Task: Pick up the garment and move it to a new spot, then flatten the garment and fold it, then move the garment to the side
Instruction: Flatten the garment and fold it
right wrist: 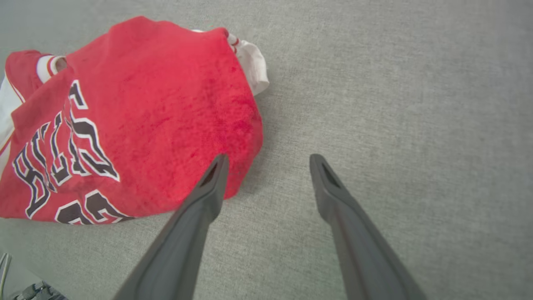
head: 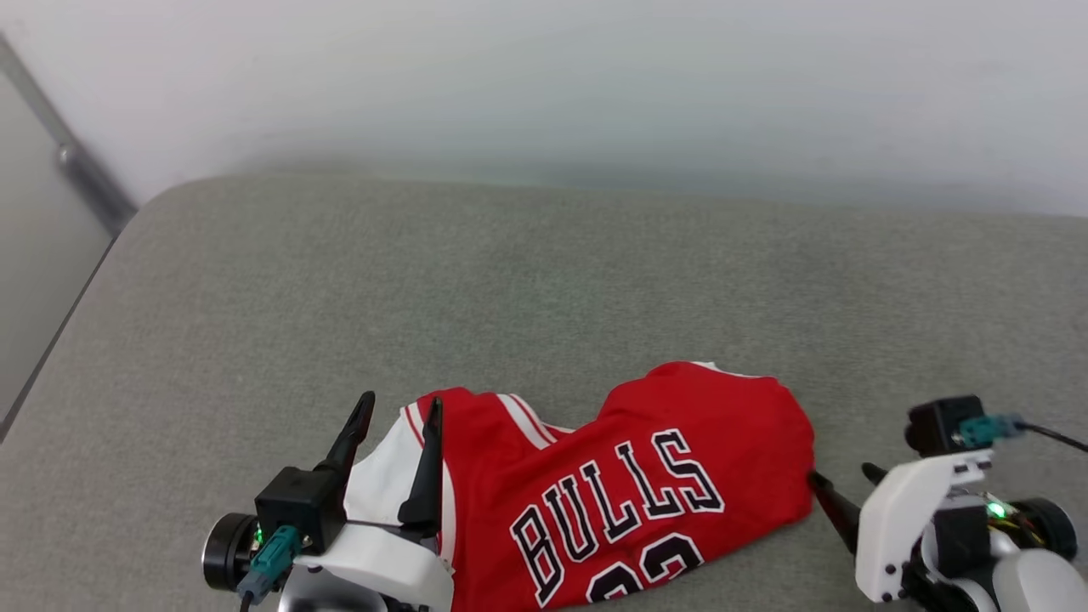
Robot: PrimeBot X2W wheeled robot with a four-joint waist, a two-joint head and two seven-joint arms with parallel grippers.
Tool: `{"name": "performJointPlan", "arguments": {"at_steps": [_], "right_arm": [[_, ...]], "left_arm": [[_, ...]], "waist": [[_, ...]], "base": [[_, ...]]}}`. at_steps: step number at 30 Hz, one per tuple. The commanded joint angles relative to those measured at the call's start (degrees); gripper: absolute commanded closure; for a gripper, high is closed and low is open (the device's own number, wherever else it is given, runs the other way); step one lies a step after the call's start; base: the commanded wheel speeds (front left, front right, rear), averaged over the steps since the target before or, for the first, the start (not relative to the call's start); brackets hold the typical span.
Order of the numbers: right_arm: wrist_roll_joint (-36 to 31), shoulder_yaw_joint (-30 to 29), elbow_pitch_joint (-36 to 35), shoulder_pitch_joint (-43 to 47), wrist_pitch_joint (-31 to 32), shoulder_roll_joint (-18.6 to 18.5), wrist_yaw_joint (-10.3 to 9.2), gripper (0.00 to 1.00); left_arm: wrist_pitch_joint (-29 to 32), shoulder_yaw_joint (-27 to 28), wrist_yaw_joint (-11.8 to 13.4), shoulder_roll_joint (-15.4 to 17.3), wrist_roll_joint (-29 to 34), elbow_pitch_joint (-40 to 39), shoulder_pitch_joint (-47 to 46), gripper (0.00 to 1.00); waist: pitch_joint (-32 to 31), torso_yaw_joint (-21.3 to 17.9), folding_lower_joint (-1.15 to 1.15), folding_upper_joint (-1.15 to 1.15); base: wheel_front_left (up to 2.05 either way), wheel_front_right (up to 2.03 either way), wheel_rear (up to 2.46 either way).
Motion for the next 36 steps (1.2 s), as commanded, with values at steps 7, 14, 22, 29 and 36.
{"name": "performJointPlan", "arguments": {"at_steps": [7, 14, 22, 29, 36], "right_arm": [[3.5, 8.2, 6.6, -7.5, 5.4, -3.8, -0.02, 0.00], [7.5, 14.2, 16.2, -9.7, 9.7, -3.8, -0.01, 0.00], [10.0, 12.9, 14.5, -10.4, 6.8, -5.3, -0.03, 1.00], [8.0, 5.2, 3.7, -4.6, 4.3, -6.7, -0.03, 1.00], [4.2, -3.1, -8.1, 8.7, 8.8, -2.4, -0.03, 1.00]], "left_arm": [[-1.7, 0.2, -0.1, -1.1, -0.1, 0.4, -2.3, 0.00], [-2.5, 0.4, 0.0, -1.6, -0.3, 1.4, -3.5, 0.00], [-2.9, 1.1, 0.6, -1.2, -0.5, 2.0, -3.2, 0.00], [-2.3, 1.6, 1.0, -0.1, -1.1, 1.7, -1.1, 0.00], [-0.9, 1.7, 1.4, 1.1, -1.5, 0.5, 0.3, 0.00]], "waist": [[4.5, 3.6, 0.00, 0.00], [6.6, 4.2, 0.00, 0.00], [6.1, 2.3, 0.00, 0.00], [2.7, -1.7, 0.00, 0.00], [0.4, -5.6, 0.00, 0.00]], "base": [[0.00, 0.00, 0.00], [0.00, 0.00, 0.00], [0.00, 0.00, 0.00], [0.00, 0.00, 0.00], [0.00, 0.00, 0.00]]}}
